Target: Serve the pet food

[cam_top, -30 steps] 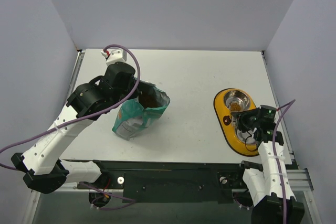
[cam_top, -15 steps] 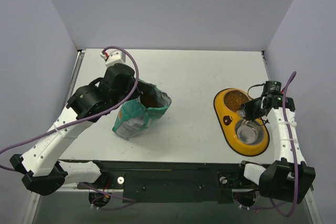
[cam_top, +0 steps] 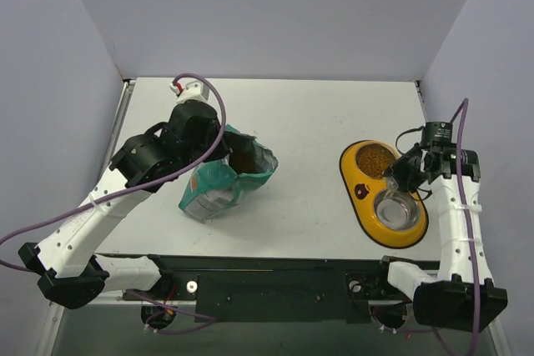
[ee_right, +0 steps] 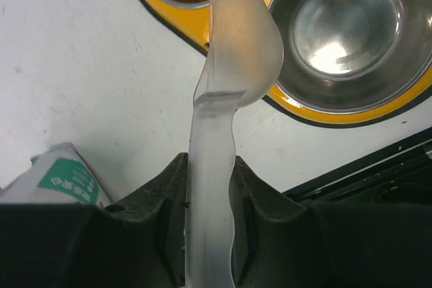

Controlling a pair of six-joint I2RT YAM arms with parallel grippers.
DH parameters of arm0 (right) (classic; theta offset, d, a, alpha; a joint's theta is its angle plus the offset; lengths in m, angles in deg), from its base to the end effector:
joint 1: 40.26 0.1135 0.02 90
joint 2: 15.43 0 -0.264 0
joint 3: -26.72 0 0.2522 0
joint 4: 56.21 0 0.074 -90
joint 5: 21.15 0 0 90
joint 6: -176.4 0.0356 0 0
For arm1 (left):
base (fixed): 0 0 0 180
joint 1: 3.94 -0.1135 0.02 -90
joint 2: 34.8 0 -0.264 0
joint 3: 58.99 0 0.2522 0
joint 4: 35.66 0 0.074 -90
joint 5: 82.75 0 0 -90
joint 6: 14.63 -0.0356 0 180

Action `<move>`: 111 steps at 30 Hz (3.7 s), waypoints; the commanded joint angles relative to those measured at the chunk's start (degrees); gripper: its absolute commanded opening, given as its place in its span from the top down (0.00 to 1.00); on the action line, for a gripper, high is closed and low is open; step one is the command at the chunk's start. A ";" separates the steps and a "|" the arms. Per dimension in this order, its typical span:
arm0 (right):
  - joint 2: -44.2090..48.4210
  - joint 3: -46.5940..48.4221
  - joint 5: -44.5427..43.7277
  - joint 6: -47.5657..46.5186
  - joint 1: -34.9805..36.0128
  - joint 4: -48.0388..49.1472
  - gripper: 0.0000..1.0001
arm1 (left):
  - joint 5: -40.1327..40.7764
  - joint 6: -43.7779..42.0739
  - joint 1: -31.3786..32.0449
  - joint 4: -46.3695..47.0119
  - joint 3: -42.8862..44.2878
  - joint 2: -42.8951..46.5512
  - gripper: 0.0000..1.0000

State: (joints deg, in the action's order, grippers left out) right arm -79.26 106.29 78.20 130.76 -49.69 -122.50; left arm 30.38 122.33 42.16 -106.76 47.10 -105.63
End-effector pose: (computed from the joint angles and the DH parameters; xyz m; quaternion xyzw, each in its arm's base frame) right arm 0.2137 -0.0296 0.3346 0.3999 0.8492 0.1741 0.2979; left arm 0.1666 -0.1530 0.4460 -0.0978 0.8716 -0.2009 0.4364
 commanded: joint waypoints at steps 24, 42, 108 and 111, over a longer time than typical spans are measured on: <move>5.94 25.24 18.16 3.98 53.46 9.38 1.00 | -9.60 -4.69 -0.05 2.23 5.14 -1.68 1.00; -13.94 30.52 9.91 -0.41 55.75 -4.06 1.00 | -8.28 3.31 5.12 7.42 5.74 -5.62 1.00; -19.06 -10.78 42.16 26.65 49.43 93.13 1.00 | 11.92 0.86 11.29 -5.15 18.06 -10.13 1.00; -15.37 -14.02 42.95 27.62 47.58 93.31 1.00 | 14.48 -0.20 11.20 -5.41 18.49 -8.89 1.00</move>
State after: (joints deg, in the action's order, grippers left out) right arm -100.88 94.40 119.86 155.91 0.18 -39.62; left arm 41.71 121.17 51.52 -124.84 62.08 -121.78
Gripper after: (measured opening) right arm 0.225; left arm 0.031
